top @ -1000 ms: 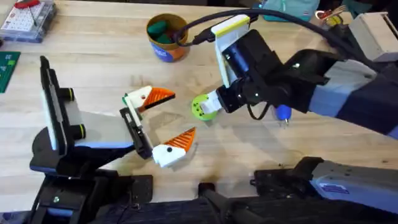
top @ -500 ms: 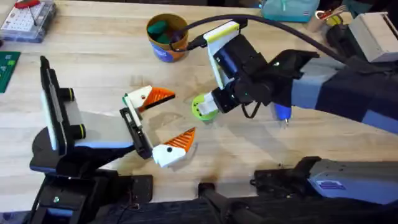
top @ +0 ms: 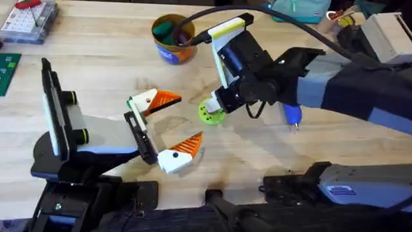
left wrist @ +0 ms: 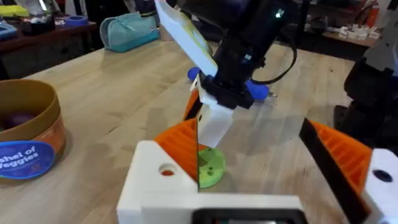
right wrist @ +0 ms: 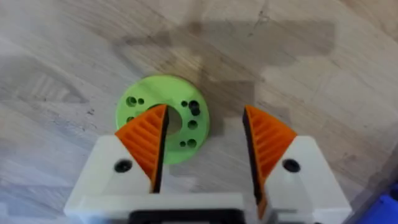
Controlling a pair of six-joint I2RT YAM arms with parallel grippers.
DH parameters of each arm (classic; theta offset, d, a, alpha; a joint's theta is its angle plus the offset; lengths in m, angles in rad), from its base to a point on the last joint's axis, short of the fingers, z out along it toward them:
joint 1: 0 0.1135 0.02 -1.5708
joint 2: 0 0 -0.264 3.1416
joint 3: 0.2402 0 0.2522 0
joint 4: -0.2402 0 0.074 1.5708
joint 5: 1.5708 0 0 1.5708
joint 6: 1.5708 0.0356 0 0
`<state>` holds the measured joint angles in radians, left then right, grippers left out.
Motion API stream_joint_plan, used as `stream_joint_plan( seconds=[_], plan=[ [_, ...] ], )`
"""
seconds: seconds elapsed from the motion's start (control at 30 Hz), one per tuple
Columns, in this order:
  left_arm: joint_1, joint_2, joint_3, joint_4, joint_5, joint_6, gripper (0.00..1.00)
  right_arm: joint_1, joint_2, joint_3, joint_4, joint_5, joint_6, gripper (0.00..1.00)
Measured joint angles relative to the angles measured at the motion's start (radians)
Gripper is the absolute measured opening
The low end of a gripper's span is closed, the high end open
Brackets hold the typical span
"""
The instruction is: Pick up the gripper from the table and insert it into the empty holder that is missing its gripper. Then pick up a screw, insert it into the mounting hole, and use the screwdriver to tighten it. Finally, clean up the table by picking up the vegetable and placing it into the bucket.
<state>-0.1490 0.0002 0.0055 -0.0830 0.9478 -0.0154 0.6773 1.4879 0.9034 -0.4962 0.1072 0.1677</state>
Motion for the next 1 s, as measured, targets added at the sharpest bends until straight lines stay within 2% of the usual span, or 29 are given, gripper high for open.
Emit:
stream_joint_plan(
  seconds=[0.13,0.43,0.87,1.0],
  plan=[
    [0.0,0.0,0.0,0.0,0.0,0.0,0.989,0.0,0.0,0.001,-0.007,-0.014,0.002,0.588],
    [0.0,0.0,0.0,0.0,0.0,0.0,0.989,0.0,0.016,0.001,0.004,-0.023,0.003,0.524],
    [0.0,0.0,0.0,0.0,0.0,0.0,0.989,0.0,0.032,0.002,0.02,-0.027,0.003,0.505],
    [0.0,0.0,0.0,0.0,0.0,0.0,0.989,0.0,0.032,0.002,0.022,-0.032,0.003,0.461]
  ],
)
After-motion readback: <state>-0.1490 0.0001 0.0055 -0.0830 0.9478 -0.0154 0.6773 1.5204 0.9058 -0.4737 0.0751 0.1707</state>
